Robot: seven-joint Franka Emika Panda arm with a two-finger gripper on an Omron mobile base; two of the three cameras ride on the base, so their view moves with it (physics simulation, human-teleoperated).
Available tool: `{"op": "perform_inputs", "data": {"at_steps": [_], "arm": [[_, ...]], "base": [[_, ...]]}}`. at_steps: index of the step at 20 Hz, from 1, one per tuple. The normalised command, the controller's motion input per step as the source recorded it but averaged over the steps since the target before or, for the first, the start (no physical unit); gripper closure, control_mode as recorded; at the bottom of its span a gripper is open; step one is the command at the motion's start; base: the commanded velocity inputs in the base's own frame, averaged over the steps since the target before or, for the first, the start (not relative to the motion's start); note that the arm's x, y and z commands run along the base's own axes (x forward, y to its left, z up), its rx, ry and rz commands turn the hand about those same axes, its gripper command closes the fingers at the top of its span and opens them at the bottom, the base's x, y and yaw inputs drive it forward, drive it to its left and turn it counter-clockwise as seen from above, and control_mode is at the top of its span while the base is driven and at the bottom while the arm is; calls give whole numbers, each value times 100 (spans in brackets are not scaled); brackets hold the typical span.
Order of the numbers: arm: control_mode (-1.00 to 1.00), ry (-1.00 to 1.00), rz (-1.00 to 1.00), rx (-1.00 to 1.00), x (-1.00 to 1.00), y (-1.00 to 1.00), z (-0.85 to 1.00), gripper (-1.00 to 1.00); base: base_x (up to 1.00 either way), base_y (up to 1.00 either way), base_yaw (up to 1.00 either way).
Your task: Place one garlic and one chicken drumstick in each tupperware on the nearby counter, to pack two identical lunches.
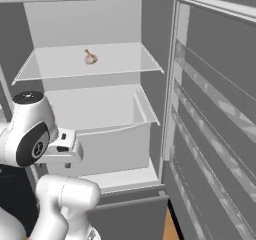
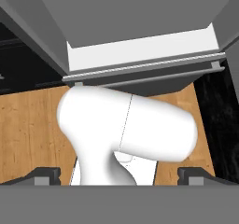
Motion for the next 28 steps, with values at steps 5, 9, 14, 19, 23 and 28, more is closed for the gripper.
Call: {"op": "perform_inputs", "data": {"at_steps": [5,9,14,19,23,28], "arm": [[100,0,0,0,0,0,0,-100],[100,0,0,0,0,0,0,-100],[-100,-4,0,0,0,0,10,-100],[-100,-45,1,-6,0,0,73,-100],[-100,-50,3,-4,34,0,90,-100],[-100,-35,0,3,68,0,100,-100]], "base": [[60,-3,0],[8,-1,4],[0,0,3],[0,0,0],[0,0,0],[0,0,0]]}}
